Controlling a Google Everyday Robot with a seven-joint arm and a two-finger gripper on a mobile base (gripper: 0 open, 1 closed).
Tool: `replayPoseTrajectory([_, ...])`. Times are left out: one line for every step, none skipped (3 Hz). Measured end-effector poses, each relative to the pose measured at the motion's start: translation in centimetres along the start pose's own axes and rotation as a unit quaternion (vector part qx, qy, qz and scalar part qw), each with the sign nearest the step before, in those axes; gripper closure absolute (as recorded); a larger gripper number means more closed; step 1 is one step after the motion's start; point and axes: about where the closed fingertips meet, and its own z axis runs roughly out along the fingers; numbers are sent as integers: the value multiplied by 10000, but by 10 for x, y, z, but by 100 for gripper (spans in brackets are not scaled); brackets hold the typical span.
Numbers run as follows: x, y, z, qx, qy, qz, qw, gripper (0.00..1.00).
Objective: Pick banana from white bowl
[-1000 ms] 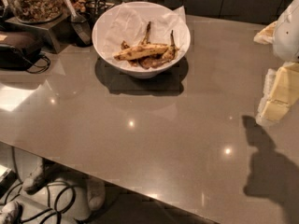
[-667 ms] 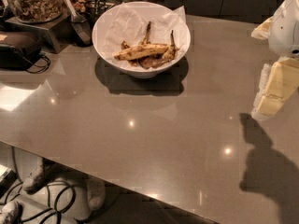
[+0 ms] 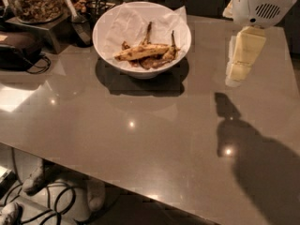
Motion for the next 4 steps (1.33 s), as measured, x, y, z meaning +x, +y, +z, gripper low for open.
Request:
replayPoseTrajectory([-2,-4,1,57,-72,20,10000,0])
replayPoseTrajectory([-2,-4,1,57,-72,20,10000,0])
replayPoseTrajectory([-29,-31,6,18,-131,-142,9998,0])
replayPoseTrajectory([-81,-75,20,39,-222,-496,9985,0])
